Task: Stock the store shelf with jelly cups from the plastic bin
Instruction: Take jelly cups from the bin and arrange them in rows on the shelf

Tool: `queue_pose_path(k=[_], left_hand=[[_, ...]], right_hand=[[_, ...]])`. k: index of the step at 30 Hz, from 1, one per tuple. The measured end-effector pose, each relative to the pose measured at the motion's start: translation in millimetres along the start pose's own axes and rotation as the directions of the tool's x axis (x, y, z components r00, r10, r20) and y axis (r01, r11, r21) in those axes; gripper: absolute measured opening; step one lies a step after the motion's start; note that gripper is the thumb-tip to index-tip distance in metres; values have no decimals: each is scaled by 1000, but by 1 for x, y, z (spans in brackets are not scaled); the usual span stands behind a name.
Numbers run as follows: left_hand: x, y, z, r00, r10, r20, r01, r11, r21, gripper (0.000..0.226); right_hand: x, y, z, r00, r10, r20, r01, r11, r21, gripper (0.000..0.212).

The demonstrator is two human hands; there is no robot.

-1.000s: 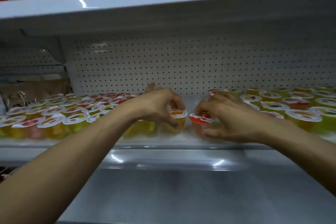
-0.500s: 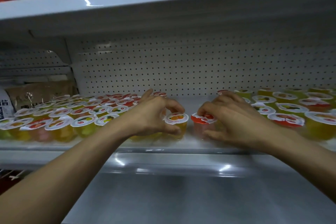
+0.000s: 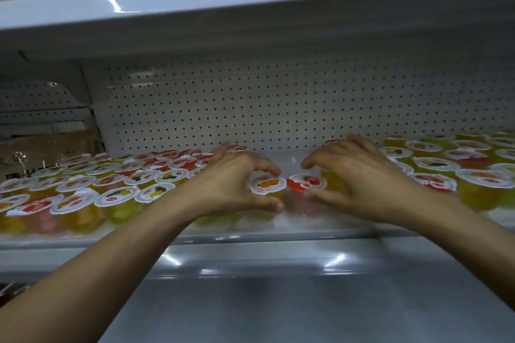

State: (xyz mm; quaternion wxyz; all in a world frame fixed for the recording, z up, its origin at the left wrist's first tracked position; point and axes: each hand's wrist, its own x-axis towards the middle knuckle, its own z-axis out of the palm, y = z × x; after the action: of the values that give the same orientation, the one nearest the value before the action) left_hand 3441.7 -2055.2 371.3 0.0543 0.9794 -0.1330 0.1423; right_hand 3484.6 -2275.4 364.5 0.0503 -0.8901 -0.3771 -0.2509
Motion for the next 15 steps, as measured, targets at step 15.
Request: queue_pose_path(k=[15], left_hand=[[82,66,-3,999,-10,53,18,986,-166,48]], right_hand=[[-40,69,-31,974,130,183,-125,991,-35,63]])
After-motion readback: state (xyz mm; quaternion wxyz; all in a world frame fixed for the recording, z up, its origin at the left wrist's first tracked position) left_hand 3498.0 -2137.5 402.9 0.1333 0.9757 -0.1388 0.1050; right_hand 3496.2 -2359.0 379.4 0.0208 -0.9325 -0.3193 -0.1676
